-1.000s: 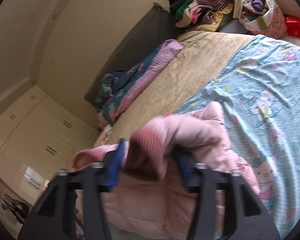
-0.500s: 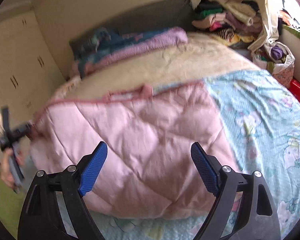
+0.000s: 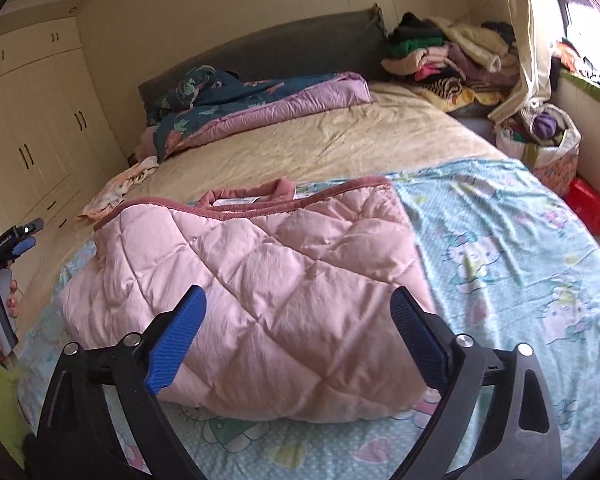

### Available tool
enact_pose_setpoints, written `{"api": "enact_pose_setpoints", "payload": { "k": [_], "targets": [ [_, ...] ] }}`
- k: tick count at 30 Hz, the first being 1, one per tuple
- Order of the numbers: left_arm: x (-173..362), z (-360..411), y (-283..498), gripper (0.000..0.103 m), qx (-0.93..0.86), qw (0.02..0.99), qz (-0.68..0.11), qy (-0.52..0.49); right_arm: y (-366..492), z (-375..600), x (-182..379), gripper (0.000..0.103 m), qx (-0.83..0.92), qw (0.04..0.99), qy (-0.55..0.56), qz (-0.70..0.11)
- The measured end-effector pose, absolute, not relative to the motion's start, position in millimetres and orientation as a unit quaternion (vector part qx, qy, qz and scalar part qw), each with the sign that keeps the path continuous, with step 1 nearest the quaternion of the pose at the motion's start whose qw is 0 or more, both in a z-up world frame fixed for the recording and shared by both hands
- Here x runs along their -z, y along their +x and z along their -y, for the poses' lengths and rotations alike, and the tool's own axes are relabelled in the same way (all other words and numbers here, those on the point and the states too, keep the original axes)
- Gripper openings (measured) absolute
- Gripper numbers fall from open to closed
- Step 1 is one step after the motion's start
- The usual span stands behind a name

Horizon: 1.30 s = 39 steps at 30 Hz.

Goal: Fold large clothes

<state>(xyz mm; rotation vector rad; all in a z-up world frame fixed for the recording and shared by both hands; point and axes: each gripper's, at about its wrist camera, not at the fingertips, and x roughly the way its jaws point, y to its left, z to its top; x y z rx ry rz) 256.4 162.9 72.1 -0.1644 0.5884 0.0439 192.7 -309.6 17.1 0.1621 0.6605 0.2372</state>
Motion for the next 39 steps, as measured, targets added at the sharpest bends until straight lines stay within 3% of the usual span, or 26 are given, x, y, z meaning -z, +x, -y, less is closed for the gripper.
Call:
{"api": "enact_pose_setpoints", "payload": {
  "k": [13, 20, 22, 24, 27, 28, 29, 31, 34, 39],
  "targets": [
    [31.1, -192.4, 232.7, 0.094, 0.005, 0.917, -0.388, -0.093, 206.9, 334.2, 24.6, 0.097, -0.082, 0.919, 0.059, -0.381],
    [54.1, -187.1, 235.7, 0.093, 0.029, 0.901, -0.414, -0.125, 222.0, 336.8, 45.4, 0.097, -0.082, 0.913, 0.062, -0.394],
    [56.0, -185.9, 235.6, 0.076, 0.037, 0.900, -0.412, -0.139, 220.9, 334.9, 47.0, 0.096, -0.082, 0.916, 0.063, -0.387],
    [56.2, -181.5, 235.8, 0.045, 0.032, 0.902, -0.409, -0.135, 219.9, 332.6, 48.2, 0.091, -0.088, 0.919, 0.059, -0.381],
    [49.0, -166.4, 231.0, 0.023, 0.029, 0.911, -0.396, -0.112, 217.5, 326.2, 47.7, 0.076, -0.094, 0.921, 0.048, -0.374],
    [42.1, -162.0, 228.5, 0.022, 0.027, 0.917, -0.384, -0.102, 216.4, 323.0, 46.6, 0.067, -0.091, 0.924, 0.037, -0.371],
    [35.8, -160.5, 227.1, 0.019, 0.025, 0.922, -0.373, -0.098, 215.2, 320.0, 44.6, 0.048, -0.086, 0.926, 0.025, -0.368],
    [22.0, -160.6, 227.2, 0.017, 0.026, 0.930, -0.353, -0.101, 215.8, 318.5, 37.7, 0.029, -0.091, 0.925, 0.034, -0.368],
    [1.6, -161.8, 236.1, 0.017, 0.026, 0.936, -0.334, -0.104, 219.1, 319.4, 15.8, 0.023, -0.092, 0.933, 0.054, -0.342],
    [-21.7, -161.5, 271.6, 0.017, 0.011, 0.941, -0.321, -0.107, 244.7, 326.7, -18.3, 0.022, -0.086, 0.945, 0.092, -0.301]
  ]
}}
